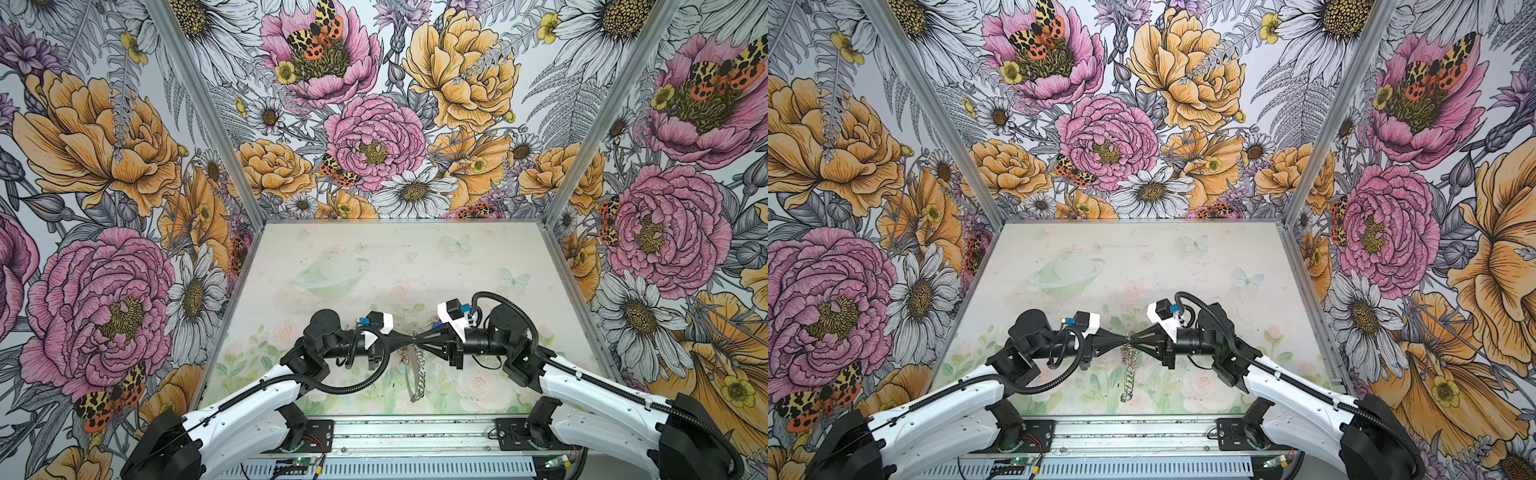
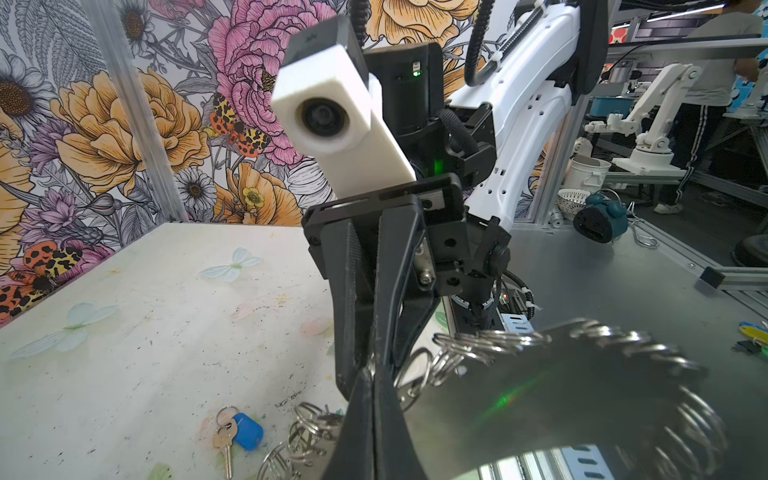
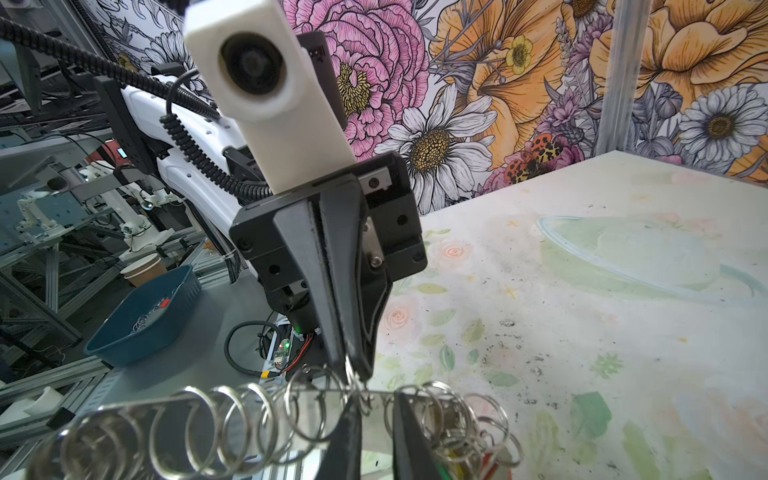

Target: Put the keys on the keyring

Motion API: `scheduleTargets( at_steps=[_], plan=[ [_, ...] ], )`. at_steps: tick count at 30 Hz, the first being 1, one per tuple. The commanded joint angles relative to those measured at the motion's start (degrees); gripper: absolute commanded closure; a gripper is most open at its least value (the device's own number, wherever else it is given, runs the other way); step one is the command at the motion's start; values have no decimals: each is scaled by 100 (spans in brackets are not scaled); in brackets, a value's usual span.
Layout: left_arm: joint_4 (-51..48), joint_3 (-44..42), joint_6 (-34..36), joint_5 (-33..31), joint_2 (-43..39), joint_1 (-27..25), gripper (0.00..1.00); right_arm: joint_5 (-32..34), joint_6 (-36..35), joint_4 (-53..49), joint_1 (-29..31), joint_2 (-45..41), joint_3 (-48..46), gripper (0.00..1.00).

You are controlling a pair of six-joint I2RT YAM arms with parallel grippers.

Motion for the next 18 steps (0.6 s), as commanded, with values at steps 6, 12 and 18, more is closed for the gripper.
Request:
scheduleTargets(
  at_steps=[6, 12, 18],
  plan=[
    [430, 140, -114, 249, 113, 65, 100, -109, -147, -26, 48, -29, 176, 90],
    [425, 155, -150, 333, 176, 65, 100, 15, -256, -234, 56, -116, 252, 94],
    [126, 191, -38, 187, 185, 65, 100, 536, -543, -1171, 90, -286, 572, 100]
  ],
)
